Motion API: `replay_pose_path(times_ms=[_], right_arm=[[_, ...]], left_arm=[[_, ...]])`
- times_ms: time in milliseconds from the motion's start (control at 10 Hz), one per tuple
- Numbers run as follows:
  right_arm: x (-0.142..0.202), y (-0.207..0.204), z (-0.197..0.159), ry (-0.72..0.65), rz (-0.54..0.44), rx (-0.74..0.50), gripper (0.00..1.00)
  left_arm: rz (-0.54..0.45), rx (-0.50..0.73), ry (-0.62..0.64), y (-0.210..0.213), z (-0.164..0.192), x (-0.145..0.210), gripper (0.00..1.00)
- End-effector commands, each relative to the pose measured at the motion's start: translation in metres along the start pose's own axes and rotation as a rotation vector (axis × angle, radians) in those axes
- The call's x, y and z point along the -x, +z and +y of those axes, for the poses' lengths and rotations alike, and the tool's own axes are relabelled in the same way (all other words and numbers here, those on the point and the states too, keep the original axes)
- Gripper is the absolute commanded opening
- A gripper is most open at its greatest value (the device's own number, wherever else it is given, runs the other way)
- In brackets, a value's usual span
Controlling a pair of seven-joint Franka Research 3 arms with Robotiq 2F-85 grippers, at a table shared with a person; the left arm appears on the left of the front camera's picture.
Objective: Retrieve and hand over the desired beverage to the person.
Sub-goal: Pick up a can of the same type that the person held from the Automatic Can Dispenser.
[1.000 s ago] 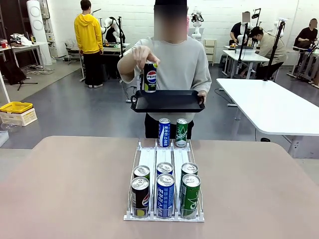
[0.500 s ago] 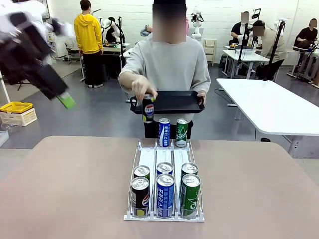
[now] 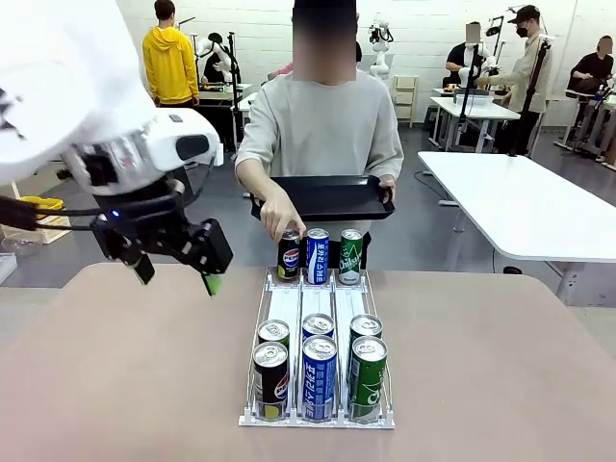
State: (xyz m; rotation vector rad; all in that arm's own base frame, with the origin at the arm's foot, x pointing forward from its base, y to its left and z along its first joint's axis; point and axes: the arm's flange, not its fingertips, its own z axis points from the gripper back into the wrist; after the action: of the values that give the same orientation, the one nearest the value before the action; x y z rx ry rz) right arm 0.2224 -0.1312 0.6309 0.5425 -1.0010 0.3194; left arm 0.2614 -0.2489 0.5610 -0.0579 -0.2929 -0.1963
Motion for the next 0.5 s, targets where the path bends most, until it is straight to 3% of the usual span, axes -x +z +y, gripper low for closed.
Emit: replay_pose_path(times_ms=[0,400], right_arm=[[0.001,-0.002,-0.001,0.01,-0.01,-0.023,1.0],[0.001,-0.002,-0.001,0.01,-0.01,-0.023,1.0]], left_arm=[[0.0,-0.043,0.09,-0.013,-0.003,-0.012,1.0],[0.005,-0.011,0.055,-0.008,-0.004,-0.001,1.0]])
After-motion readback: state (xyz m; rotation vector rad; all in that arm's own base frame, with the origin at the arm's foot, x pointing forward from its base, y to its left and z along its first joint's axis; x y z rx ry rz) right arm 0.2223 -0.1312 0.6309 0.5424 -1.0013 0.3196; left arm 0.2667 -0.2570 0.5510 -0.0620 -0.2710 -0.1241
